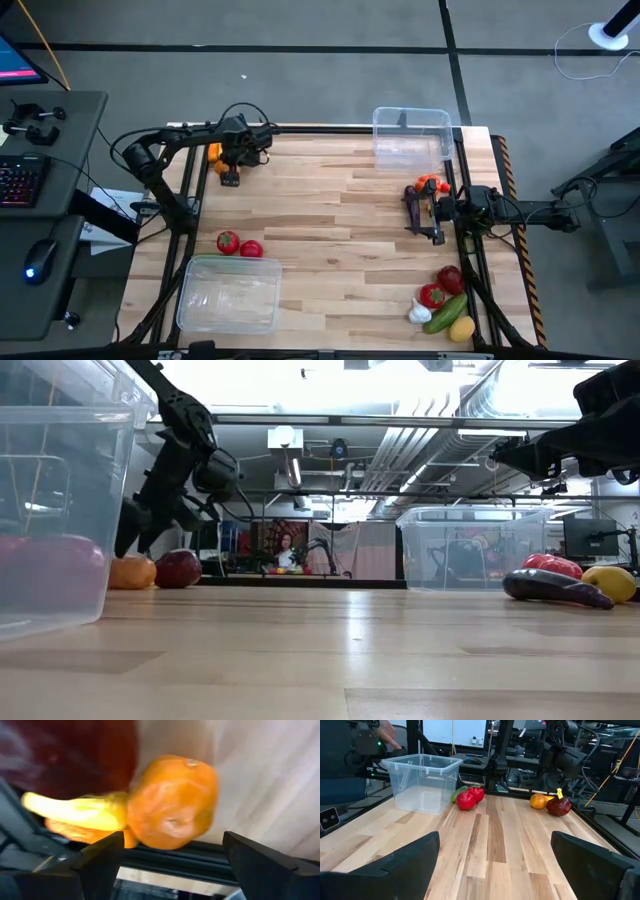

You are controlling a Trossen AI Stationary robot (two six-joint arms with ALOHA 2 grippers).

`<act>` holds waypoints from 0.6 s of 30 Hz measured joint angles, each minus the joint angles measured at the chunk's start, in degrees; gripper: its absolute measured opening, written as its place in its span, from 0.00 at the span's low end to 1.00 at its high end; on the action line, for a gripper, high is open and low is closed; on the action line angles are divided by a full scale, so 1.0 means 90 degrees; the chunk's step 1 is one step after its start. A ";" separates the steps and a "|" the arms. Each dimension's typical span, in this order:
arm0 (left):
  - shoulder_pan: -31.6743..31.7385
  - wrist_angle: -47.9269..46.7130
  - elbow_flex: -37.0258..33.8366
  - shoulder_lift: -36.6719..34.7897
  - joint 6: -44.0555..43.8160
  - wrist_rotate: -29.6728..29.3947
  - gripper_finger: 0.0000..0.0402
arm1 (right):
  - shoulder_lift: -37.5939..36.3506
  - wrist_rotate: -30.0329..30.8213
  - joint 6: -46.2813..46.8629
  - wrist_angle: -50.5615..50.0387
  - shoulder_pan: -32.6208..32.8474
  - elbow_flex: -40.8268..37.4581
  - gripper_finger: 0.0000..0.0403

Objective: Sort produce into baskets
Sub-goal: Put the brown potato into the top transparent bin

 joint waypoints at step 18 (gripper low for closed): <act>0.0070 0.0328 -0.0646 0.0107 0.0207 0.0106 0.82 | 0.0000 0.0000 0.0000 0.0000 -0.0001 0.0000 0.94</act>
